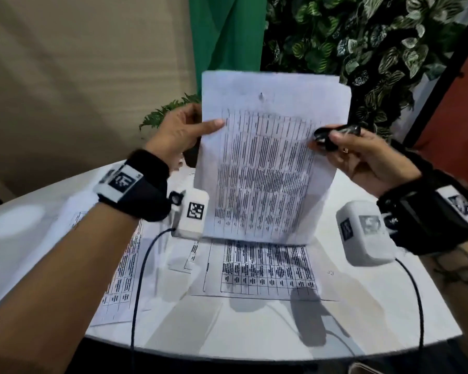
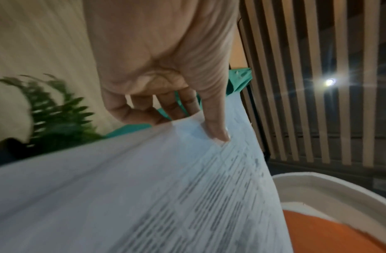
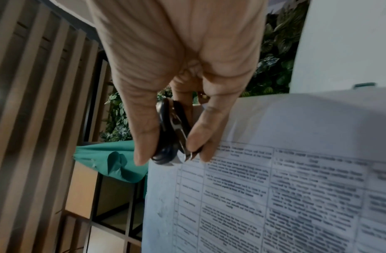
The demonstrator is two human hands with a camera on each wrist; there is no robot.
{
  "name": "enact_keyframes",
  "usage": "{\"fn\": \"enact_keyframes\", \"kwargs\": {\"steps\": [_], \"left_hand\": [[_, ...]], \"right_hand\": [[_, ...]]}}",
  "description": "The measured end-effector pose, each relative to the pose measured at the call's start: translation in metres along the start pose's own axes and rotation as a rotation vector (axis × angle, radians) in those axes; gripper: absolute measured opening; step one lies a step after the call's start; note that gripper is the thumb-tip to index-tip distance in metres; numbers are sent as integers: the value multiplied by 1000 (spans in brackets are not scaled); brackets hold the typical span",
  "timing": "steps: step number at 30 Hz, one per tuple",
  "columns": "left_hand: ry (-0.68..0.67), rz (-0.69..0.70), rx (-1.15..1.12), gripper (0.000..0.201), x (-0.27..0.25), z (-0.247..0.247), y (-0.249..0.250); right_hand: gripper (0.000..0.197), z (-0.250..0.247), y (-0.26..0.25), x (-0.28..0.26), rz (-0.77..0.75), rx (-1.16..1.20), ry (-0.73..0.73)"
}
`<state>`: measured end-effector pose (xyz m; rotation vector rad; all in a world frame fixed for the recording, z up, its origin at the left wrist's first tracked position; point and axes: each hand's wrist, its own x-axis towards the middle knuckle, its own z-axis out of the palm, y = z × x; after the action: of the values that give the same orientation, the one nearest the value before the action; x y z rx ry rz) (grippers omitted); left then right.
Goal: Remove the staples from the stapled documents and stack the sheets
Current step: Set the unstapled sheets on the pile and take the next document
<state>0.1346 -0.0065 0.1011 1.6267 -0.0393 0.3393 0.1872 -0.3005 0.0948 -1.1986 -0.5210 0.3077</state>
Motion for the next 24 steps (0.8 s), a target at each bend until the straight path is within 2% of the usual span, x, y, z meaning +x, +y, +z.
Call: {"fn": "enact_keyframes", "kwargs": {"steps": [2, 5, 6, 9, 11, 13, 17, 20, 24], "left_hand": [[-2, 20, -113, 51, 9, 0, 18], [-16, 89, -214, 80, 16, 0, 46], [-45, 118, -183, 80, 16, 0, 54], [-55, 225, -3, 42, 7, 1, 69], [-48, 311, 78, 38, -6, 2, 68], [-49, 332, 105, 35, -22, 3, 58], [-101, 196, 56, 39, -48, 0, 13], [-112, 83, 39, 31, -64, 9, -10], [-62, 54, -70, 41, -74, 21, -20]], "right_hand": [[75, 3, -20, 8, -46, -21, -15], [63, 8, -51, 15, -147, -14, -66], [55, 9, -59, 15, -187, -21, -87], [46, 7, -68, 7, -289, -53, -138], [48, 1, -62, -6, -304, -71, -163], [51, -4, -46, -22, -297, -102, -188], [57, -10, -1, -49, -179, -126, -120], [60, -9, 28, -60, -59, -85, -16], [62, -7, 42, -68, 14, -53, 38]]}}
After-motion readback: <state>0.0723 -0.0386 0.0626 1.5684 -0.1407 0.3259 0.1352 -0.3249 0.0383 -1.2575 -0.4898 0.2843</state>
